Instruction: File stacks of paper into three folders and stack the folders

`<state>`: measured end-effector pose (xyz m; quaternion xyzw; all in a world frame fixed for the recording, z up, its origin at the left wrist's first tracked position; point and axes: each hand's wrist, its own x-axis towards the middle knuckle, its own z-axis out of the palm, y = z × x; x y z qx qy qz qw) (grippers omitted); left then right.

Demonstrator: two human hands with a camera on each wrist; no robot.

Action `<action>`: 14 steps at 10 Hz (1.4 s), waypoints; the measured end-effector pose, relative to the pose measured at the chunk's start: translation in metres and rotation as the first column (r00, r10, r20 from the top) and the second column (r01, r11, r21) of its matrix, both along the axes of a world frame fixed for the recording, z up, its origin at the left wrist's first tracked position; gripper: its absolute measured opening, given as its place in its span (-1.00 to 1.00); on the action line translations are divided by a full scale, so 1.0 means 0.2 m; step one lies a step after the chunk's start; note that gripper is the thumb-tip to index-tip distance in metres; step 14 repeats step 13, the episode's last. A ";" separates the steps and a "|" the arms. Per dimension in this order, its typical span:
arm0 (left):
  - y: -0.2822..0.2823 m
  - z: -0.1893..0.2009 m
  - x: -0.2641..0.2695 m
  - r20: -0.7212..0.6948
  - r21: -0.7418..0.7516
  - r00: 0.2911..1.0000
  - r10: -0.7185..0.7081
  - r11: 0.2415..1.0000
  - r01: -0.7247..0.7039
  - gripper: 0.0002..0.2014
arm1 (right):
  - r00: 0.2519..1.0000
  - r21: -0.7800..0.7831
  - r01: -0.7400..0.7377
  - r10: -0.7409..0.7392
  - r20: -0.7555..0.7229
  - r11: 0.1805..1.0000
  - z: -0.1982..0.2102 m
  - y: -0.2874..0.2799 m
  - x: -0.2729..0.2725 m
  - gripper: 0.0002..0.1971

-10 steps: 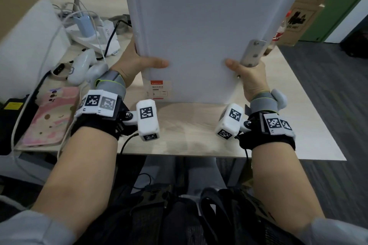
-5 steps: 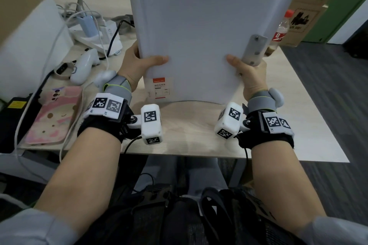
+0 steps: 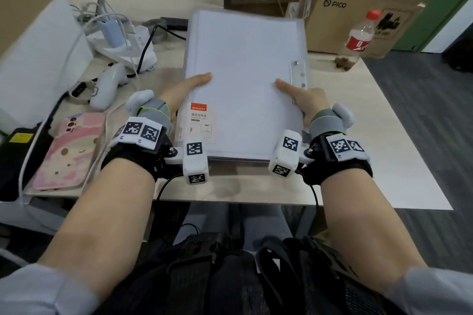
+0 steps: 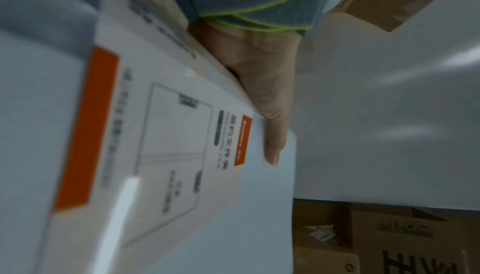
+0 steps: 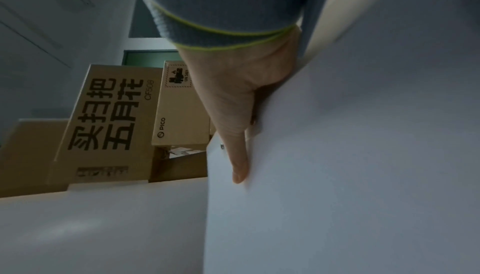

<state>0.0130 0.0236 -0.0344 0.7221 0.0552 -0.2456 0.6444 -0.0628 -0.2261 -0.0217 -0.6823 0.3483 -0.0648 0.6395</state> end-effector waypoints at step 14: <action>0.23 -0.17 -0.01 0.133 0.276 0.991 0.009 0.960 -0.046 -0.66 | 0.978 0.000 -0.207 0.207 0.000 0.978 -0.24 -0.27 -0.17 -0.63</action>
